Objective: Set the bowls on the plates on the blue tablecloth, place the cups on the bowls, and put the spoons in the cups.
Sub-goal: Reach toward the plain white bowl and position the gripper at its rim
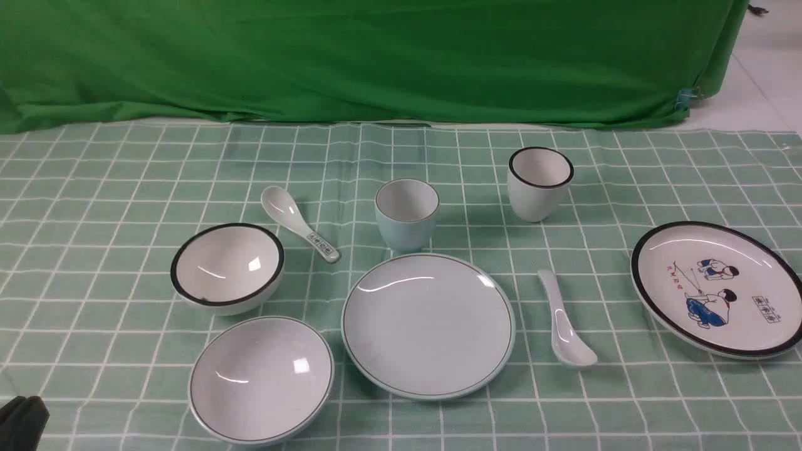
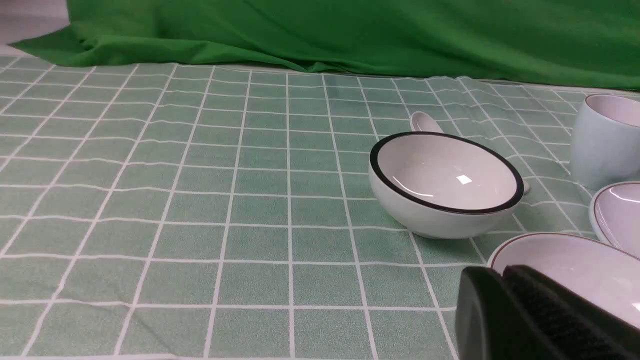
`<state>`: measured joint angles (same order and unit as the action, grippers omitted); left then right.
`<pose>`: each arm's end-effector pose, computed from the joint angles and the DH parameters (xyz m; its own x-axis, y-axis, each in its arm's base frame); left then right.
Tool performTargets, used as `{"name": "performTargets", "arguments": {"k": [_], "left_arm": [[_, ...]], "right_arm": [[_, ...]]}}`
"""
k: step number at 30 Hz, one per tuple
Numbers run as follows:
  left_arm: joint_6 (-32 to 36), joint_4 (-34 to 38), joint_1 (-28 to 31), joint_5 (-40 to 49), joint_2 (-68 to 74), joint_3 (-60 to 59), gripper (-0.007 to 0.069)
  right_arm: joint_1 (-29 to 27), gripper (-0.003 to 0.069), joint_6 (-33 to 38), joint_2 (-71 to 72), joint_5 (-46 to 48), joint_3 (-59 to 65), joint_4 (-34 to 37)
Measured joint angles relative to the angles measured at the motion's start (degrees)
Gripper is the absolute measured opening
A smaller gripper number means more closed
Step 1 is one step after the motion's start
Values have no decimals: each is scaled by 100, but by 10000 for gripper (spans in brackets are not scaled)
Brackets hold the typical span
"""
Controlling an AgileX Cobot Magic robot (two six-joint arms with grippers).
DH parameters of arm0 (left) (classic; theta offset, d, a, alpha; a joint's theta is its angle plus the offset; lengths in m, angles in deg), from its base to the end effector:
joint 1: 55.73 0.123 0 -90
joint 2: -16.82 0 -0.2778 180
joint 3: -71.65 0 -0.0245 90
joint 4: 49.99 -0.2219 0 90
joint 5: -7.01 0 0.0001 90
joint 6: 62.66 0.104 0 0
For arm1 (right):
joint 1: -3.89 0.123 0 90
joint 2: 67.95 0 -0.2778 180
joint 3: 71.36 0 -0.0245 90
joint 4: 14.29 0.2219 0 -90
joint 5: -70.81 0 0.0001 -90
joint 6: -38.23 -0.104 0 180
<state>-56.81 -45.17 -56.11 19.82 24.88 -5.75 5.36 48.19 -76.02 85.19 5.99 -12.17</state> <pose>0.0471 -0.0023 0.1890 -0.1425 0.0210 -0.9896 0.0279 0.9995 0.0172 0.0466 0.0022 0.1864 -0.1636 -0.1418 -0.9763 -0.0578 0.9893 -0.1340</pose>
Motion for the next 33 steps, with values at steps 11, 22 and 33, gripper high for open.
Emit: {"name": "performTargets", "arguments": {"k": [11,22,33], "left_arm": [[0,0,0,0,0,0,17],[-426,786,0,-845,0,0,17],[-1551,1782,0,-3607,0,0,17]], "right_arm": [[0,241,0,0,0,0,0],[0,241,0,0,0,0,0],[0,241,-136,0,-98,0,141]]}}
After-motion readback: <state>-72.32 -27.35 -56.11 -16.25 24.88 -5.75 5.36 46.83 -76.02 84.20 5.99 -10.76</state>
